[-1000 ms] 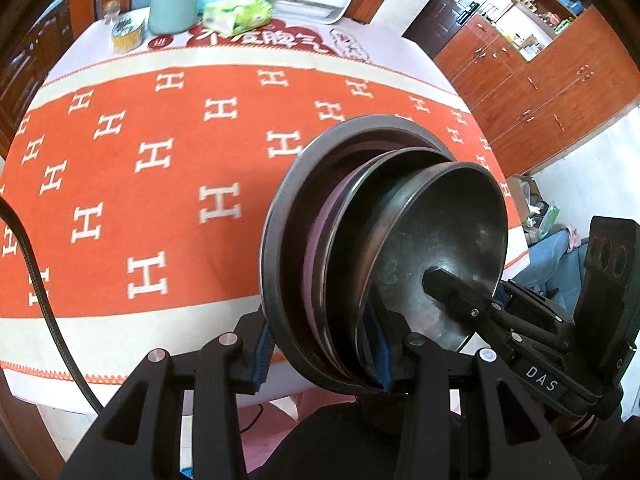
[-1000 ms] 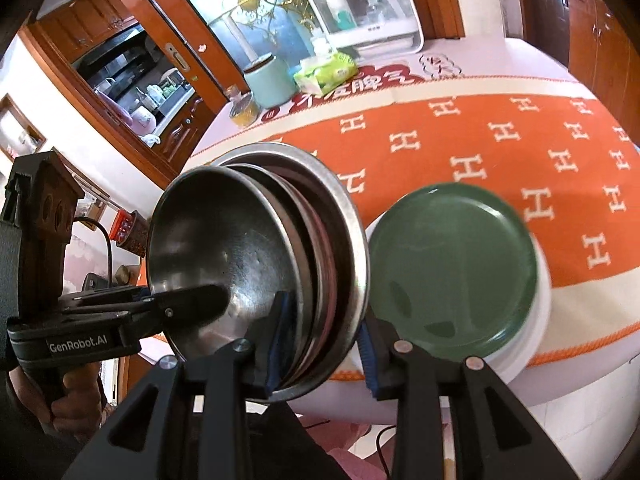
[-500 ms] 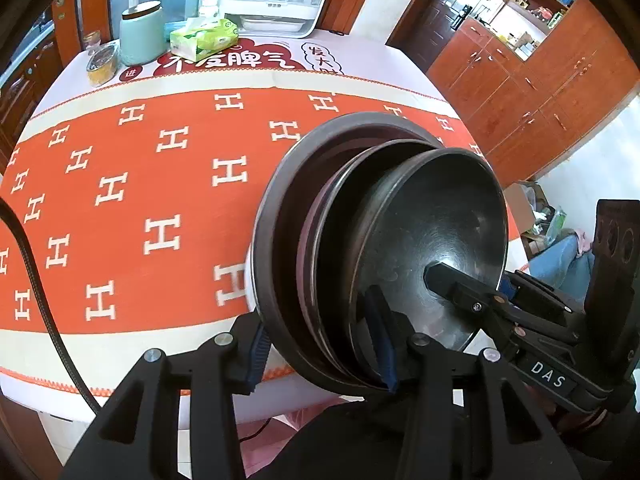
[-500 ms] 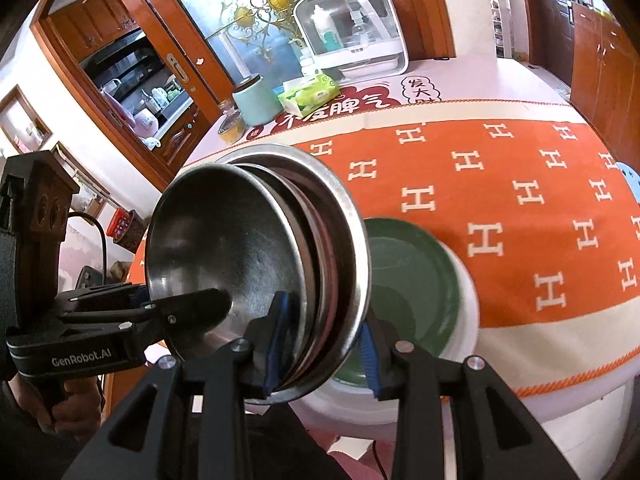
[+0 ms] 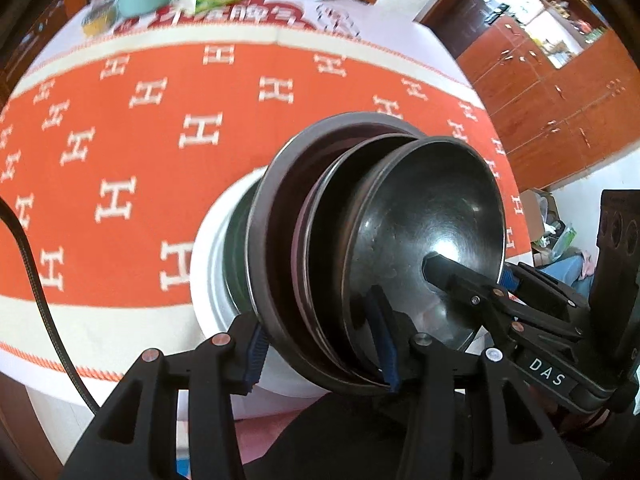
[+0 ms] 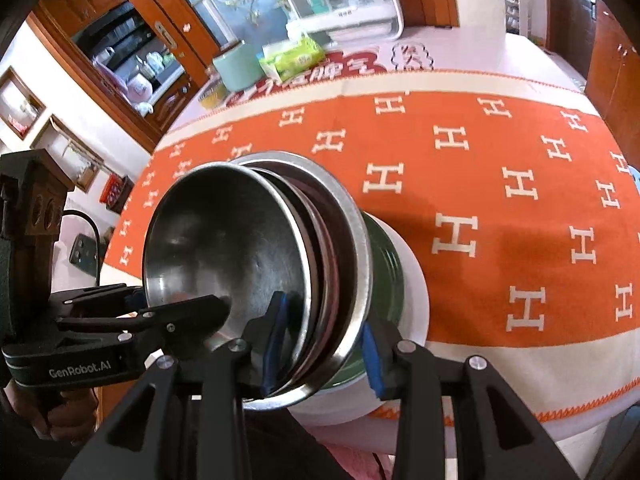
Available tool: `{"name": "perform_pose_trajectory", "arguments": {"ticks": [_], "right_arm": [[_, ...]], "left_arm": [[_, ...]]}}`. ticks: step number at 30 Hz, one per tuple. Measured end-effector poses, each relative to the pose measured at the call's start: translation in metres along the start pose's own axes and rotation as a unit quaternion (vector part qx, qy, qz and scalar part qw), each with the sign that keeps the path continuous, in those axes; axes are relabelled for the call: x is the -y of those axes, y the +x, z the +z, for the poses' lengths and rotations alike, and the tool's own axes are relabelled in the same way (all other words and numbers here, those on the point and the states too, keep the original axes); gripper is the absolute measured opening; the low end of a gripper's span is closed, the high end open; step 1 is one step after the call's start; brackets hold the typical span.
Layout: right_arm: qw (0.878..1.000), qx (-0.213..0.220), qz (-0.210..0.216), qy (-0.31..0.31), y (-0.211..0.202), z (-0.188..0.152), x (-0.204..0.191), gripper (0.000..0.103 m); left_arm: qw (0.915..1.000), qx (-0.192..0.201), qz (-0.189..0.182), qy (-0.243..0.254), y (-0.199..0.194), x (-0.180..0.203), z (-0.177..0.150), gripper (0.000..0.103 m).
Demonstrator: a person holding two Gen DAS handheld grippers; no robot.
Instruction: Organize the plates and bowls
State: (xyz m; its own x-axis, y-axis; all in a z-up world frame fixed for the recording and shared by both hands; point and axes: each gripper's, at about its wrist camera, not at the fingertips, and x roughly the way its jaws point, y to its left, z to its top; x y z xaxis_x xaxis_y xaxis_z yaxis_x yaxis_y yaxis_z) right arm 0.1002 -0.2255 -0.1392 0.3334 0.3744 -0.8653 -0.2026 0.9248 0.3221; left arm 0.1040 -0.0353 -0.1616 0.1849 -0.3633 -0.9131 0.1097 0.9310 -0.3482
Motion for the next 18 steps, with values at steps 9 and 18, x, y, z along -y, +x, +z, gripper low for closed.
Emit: {"name": "perform_pose_trajectory", "arguments": {"ticks": [9,18], "right_arm": [[0.998,-0.061,0.005,-0.011,0.029,0.011,0.017,0.035],[0.994,-0.102,0.019,-0.026,0.046,0.021,0.026,0.037]], "left_arm": [[0.9962,-0.058,-0.015,-0.062,0.036,-0.012,0.003,0.045],[0.9910,-0.093,-0.009,-0.095,0.056,-0.018,0.006,0.045]]}}
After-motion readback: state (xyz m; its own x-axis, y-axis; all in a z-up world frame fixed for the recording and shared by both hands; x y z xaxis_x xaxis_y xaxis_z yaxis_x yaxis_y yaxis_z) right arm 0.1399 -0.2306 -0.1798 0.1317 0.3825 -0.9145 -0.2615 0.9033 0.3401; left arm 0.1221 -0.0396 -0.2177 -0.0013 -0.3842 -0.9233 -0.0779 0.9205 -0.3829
